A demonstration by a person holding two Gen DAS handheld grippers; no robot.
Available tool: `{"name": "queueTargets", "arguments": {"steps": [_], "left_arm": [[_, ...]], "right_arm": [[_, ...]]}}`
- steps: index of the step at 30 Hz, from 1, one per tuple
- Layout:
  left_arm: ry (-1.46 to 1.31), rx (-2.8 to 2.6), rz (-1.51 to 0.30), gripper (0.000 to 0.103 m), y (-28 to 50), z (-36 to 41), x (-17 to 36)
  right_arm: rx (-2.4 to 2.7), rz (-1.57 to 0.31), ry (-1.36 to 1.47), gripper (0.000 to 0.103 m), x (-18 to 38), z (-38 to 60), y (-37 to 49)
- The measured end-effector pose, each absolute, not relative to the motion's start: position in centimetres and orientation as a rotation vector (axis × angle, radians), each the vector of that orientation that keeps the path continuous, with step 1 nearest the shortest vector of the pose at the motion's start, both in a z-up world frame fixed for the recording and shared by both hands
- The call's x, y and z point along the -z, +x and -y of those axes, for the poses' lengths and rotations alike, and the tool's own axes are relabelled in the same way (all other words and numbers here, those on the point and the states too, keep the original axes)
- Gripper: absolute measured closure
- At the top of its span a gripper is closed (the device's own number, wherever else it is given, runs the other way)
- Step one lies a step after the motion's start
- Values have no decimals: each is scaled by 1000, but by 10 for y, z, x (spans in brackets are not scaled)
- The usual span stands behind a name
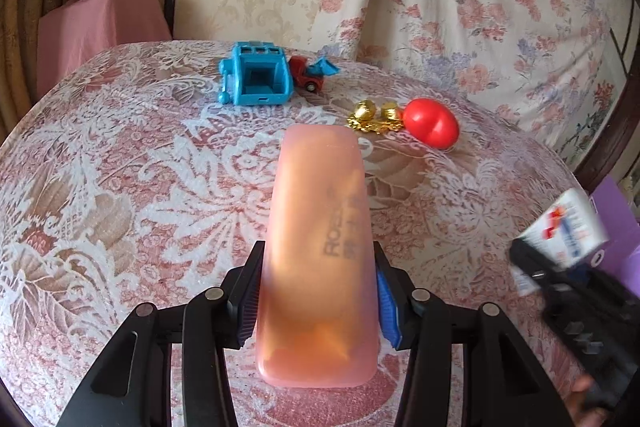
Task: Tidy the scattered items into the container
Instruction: 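Lift the soap bar and white box and carry them toward the purple box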
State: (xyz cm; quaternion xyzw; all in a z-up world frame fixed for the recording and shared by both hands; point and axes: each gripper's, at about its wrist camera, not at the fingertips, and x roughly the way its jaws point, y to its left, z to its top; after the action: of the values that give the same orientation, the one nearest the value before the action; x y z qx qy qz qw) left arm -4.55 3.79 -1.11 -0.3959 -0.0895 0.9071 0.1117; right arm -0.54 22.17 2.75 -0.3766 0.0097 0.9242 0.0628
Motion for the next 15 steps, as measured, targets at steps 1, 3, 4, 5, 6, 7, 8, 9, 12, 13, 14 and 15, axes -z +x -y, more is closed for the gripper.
{"name": "queueTargets", "arguments": {"steps": [1, 3, 4, 5, 6, 7, 8, 9, 12, 13, 14, 15], "left_arm": [[-1160, -2654, 263, 55, -45, -39, 9], [-1142, -2637, 260, 55, -42, -43, 1], [-1123, -2629, 256, 55, -39, -46, -5], [-1099, -2618, 255, 55, -37, -50, -14], [-1071, -2604, 252, 55, -34, -55, -23], [-1043, -2590, 249, 55, -32, -61, -33], [-1015, -2575, 246, 55, -29, -67, -42], [-984, -2557, 239, 55, -25, -77, -52], [-905, -2497, 214, 55, -15, -107, -78], [-882, -2476, 207, 55, -12, -118, -86], [-860, -2455, 199, 55, -9, -128, -93], [-839, -2436, 184, 55, -6, -141, -100]], "right_arm": [[-2791, -39, -1120, 60, -35, -223, 0], [-2785, -65, -1082, 60, -50, -231, 14], [-2780, -79, -1065, 60, -57, -235, 21], [-2779, -95, -1050, 60, -62, -239, 25], [-2775, -109, -1032, 60, -69, -244, 31], [-2769, -123, -1012, 60, -75, -250, 36], [-2761, -139, -993, 60, -81, -259, 42], [-2754, -155, -974, 60, -88, -268, 47], [-2730, -203, -917, 60, -106, -295, 63], [-2722, -218, -898, 60, -112, -304, 68], [-2707, -227, -878, 60, -117, -315, 74], [-2692, -235, -858, 60, -122, -327, 79]]}}
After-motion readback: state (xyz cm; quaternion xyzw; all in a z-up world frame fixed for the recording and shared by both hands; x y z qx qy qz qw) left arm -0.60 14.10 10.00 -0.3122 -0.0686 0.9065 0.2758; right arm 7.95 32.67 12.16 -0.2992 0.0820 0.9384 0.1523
